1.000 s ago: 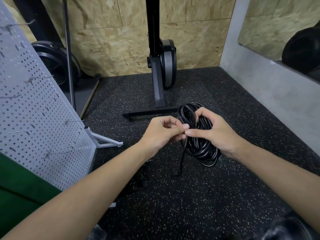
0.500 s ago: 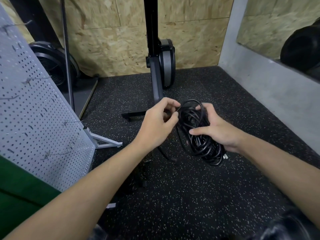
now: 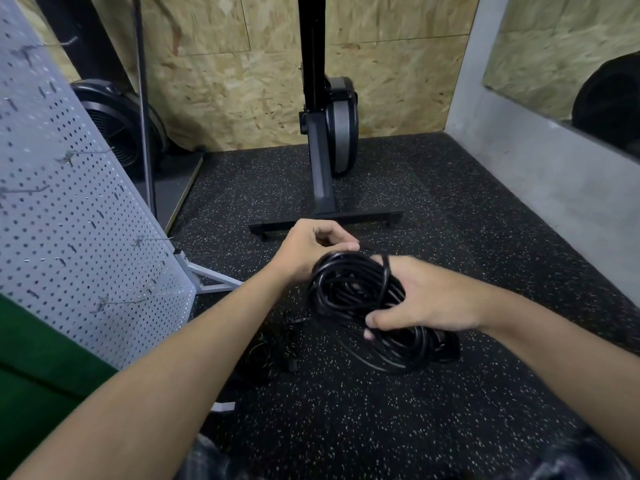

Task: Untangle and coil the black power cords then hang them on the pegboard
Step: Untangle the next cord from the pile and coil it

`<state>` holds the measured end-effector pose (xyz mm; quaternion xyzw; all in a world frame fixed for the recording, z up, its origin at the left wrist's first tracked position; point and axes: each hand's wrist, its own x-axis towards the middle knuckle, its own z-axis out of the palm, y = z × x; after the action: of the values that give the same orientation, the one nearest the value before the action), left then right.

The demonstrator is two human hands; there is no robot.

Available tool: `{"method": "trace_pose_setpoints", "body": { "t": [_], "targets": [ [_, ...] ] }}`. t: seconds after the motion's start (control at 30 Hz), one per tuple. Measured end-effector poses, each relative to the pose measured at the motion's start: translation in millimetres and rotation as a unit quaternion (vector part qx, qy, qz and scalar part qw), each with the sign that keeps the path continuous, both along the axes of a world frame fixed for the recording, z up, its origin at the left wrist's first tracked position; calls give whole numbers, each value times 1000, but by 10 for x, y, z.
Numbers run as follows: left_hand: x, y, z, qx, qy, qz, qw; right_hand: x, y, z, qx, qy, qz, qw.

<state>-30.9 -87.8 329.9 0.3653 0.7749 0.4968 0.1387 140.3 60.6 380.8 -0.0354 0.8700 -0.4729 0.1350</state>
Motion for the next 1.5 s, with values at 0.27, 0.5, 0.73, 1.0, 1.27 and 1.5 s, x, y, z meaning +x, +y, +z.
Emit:
{"method": "trace_pose_setpoints", "body": {
  "t": [0.27,0.5,0.73,1.0,1.27,1.5],
  "targets": [
    [177,3,-218,-61,-16,-58,996,8,65,70,4,1,-77,997],
    [262,102,-385,-50,-64,-58,995,-69,247,-11,93,16,-223,970],
    [509,245,-440,-81,-41,-10,996,-127,411,-94,190,67,-274,940],
    [498,204,-243,-222,-93,-96,966,-105,432,-87,190,86,-284,936],
    [520,243,-267,-240,110,-141,954,-144,287,-211,142,107,-267,947],
    [547,270,-299,-277,178,-123,936,-180,148,-320,256,46,-213,942]
  ]
}}
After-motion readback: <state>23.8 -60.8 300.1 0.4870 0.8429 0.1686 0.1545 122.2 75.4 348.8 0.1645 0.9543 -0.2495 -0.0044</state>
